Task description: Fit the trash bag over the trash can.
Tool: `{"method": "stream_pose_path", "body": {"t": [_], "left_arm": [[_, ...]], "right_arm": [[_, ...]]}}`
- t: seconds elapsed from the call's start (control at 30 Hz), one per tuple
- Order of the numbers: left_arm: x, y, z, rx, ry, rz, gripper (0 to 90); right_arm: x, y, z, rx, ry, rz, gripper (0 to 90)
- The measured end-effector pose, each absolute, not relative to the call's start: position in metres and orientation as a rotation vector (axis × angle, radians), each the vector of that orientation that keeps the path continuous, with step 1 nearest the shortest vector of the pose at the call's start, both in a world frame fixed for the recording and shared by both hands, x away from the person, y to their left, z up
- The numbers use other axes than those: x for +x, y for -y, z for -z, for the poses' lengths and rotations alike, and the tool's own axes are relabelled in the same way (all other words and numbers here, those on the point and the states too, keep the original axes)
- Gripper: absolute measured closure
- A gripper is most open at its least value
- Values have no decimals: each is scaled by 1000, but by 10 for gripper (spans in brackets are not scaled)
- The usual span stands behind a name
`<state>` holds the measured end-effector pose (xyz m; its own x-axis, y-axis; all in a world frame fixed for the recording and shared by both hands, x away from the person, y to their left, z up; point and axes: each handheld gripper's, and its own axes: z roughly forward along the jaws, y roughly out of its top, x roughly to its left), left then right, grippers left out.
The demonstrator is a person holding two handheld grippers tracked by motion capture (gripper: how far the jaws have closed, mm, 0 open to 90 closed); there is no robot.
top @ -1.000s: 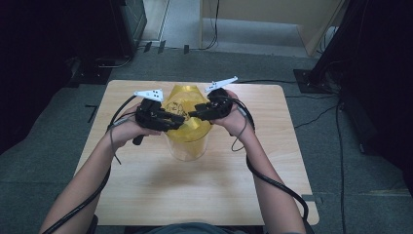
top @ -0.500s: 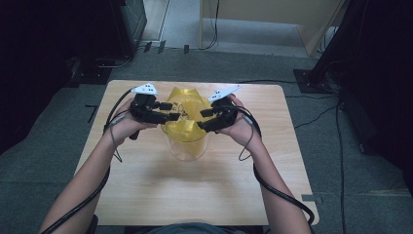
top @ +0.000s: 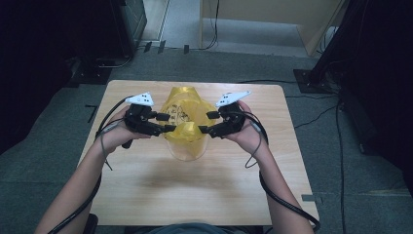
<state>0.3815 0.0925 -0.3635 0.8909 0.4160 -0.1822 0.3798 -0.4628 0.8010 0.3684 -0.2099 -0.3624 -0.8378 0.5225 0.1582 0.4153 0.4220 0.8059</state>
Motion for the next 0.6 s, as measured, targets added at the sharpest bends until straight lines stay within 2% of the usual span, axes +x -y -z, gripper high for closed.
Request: {"method": "stream_pose_path", "body": {"t": [0.23,0.6], "left_arm": [[369,-102,365,2071,-579,-77,399],[355,-103,376,2041,-600,-230,324]], "right_arm": [[361,218,364,874,-2530,-1388,296],[355,223,371,911,-2494,-1339,272]]}}
